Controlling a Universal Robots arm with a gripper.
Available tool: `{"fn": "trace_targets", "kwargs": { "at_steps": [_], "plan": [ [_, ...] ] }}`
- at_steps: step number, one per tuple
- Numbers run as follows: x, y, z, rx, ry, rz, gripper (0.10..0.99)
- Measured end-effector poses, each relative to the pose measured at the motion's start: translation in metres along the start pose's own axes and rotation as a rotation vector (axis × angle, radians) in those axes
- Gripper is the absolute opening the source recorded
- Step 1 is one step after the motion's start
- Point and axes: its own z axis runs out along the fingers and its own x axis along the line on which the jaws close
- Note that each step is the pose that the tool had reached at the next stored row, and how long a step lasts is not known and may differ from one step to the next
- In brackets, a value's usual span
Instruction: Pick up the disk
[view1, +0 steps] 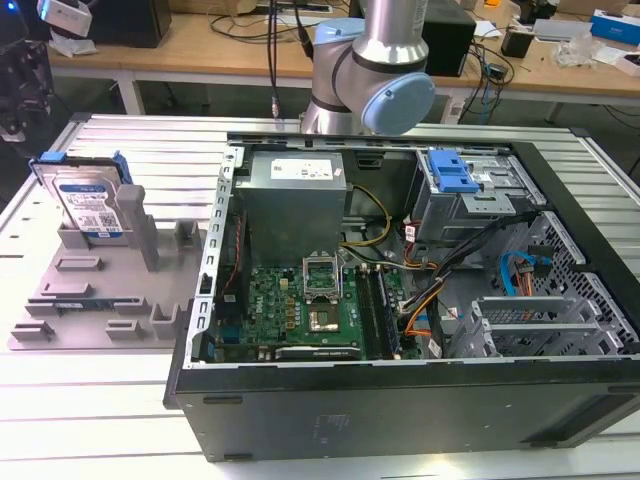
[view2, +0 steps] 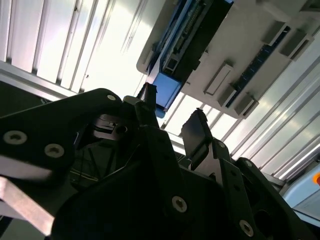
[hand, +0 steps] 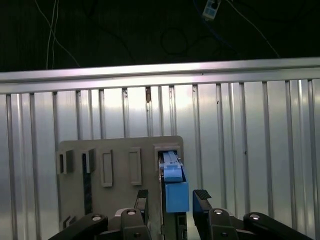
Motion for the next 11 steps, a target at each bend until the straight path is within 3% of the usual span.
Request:
{"fn": "trace_targets", "kwargs": {
  "at_steps": [11],
  "plan": [
    [-0.0036, -0.004, 0.0147, 0.0, 0.008, -0.002, 0.482]
  ]
}}
